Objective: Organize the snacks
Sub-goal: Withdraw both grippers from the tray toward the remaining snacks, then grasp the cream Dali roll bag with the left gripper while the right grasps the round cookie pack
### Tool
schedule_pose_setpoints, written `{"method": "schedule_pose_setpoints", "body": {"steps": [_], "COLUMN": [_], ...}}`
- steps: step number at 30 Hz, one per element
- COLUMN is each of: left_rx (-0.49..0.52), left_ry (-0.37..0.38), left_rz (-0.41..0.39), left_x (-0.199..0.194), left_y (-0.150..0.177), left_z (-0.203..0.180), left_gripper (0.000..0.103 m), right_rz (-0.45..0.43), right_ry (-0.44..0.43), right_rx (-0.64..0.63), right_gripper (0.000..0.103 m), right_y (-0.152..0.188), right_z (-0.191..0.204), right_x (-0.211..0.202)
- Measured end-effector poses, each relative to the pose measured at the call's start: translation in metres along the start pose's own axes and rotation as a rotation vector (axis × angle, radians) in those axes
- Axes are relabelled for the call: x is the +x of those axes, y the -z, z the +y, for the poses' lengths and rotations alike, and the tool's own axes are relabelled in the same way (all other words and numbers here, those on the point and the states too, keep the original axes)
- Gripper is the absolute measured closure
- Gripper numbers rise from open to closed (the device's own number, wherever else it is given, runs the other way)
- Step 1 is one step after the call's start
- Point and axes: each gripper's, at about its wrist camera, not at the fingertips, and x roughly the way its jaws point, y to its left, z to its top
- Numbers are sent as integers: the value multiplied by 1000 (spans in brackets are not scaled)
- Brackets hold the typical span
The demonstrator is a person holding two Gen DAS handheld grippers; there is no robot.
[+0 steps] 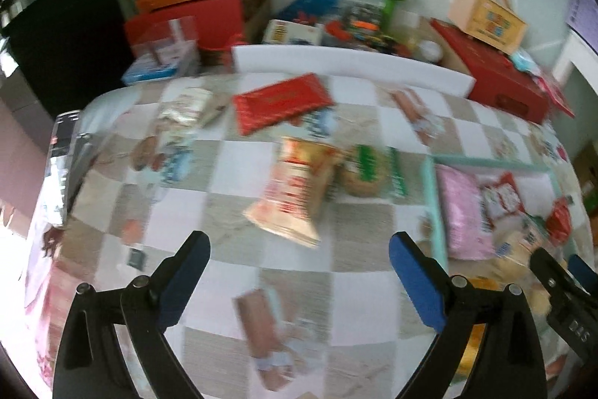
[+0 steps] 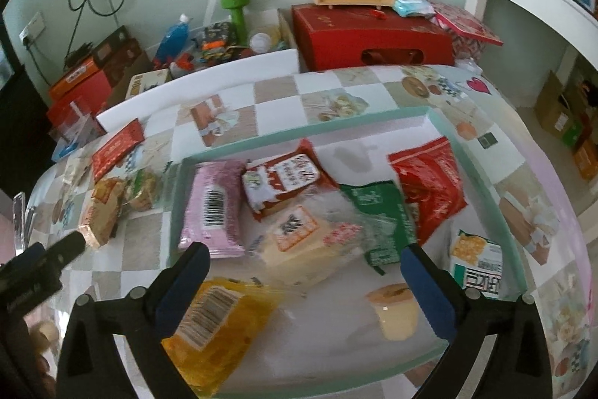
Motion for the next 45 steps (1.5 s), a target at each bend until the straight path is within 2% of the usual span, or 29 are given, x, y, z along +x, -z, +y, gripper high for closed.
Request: {"method": "schedule_pose_setpoints", "body": {"steps": [8,21,27,32,39,41,43,45], "left_rx": [-53,-151,-136,-117,-142,-144,-133,-113], "left_ry": [-86,-68,-73,-30,39,74,107,132], "left_rz": [-4,25,25,24,1,-9,-12,-16], "left_x": [5,19,29,43,50,52,53,55], "left_y": [-5,-12,-18,-23,-28,-29,-30,-31], "left_z": [43,91,101,104,105,103,97,89], "left_gripper": [6,6,6,6,6,7,7,7], "right_rz": [-11,2,-4,-12,-23,-20,-15,-1], "right_ry": [-48,-101,-152,-190,-172,-186,-202,-218], "right_rx": [-86,-208,-219,-232,-210,-190,-181,-176], "right_gripper": [0,0,0,0,0,3,13,19], "right_y": [1,6,1,-2,-19,-24,-28,-30], "right_z": [43,114,141,162,162,158,156,156], "right_x": [0,10,13,19,40,46,54,60]}}
